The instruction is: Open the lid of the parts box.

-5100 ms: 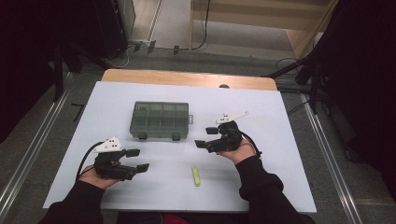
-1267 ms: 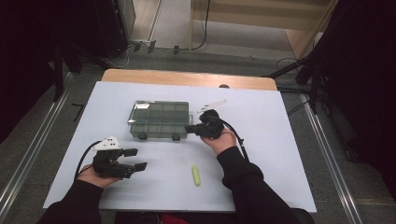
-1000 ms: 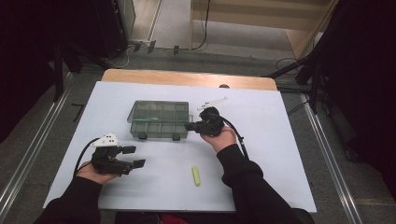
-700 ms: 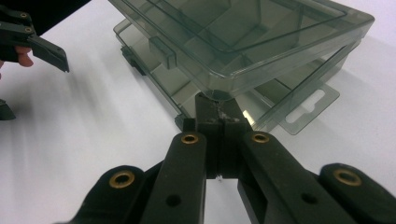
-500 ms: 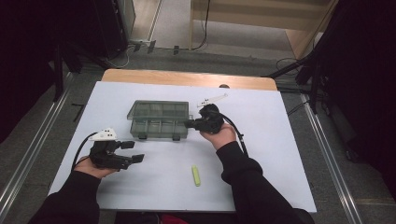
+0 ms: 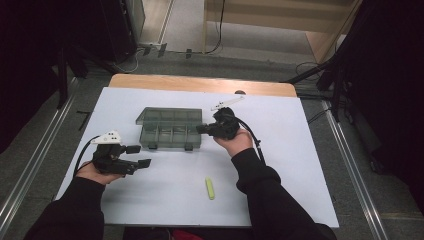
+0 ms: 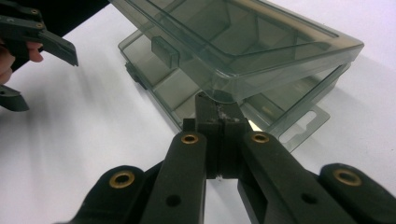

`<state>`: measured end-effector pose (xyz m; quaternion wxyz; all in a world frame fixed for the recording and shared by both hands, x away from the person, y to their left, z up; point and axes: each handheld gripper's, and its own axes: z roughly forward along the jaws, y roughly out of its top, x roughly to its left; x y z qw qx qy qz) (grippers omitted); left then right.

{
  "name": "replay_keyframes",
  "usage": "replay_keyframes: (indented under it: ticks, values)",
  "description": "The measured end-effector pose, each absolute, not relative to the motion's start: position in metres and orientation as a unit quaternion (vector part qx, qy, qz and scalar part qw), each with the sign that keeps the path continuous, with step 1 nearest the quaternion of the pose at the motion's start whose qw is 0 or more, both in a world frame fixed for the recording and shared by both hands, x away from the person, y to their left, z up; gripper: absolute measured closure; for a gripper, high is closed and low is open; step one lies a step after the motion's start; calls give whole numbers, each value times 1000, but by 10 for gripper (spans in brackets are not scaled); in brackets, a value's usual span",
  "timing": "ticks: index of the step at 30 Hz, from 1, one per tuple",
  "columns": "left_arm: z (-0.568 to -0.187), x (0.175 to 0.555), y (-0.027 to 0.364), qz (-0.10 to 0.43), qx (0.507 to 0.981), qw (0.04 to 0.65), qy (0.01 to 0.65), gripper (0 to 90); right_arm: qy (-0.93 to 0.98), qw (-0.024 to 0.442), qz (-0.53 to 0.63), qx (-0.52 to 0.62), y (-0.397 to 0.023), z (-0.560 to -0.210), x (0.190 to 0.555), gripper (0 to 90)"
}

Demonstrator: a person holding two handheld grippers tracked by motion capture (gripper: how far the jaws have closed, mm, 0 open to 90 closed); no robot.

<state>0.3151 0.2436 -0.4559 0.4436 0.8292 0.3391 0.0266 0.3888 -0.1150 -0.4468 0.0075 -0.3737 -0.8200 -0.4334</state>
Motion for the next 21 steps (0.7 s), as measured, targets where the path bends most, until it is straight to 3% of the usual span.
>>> replay_keyframes:
  ticks: [21]
  values:
    - [-451,350,253,30,824,436,361,266,-816,2,-440,-374,-113,-434,393,900]
